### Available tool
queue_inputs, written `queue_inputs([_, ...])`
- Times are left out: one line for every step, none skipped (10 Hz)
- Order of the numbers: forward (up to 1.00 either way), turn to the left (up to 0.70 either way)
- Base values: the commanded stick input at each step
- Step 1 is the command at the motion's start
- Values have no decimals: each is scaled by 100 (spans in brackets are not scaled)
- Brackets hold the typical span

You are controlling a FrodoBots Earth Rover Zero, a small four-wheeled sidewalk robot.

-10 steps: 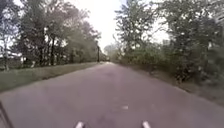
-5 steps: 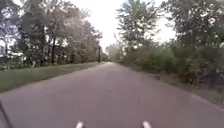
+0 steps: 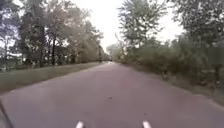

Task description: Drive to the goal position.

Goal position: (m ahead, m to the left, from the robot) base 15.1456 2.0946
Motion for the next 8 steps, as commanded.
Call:
queue_inputs([100,-20])
queue_inputs([100,3])
queue_inputs([100,-7])
queue_inputs([100,27])
queue_inputs([100,-5])
queue_inputs([100,12])
queue_inputs([100,-21])
queue_inputs([100,7])
